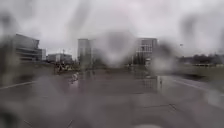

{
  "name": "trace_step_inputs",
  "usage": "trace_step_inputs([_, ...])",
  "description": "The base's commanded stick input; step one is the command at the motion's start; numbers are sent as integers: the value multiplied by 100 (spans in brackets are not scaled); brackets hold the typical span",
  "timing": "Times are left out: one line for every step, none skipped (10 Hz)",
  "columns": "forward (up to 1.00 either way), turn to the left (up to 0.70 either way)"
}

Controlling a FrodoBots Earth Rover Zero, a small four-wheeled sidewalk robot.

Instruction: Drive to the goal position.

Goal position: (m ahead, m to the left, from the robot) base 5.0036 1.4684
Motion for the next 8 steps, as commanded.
trace_step_inputs([7, 0])
trace_step_inputs([7, 0])
trace_step_inputs([7, 0])
trace_step_inputs([7, 0])
trace_step_inputs([7, 0])
trace_step_inputs([7, 0])
trace_step_inputs([7, 0])
trace_step_inputs([7, 0])
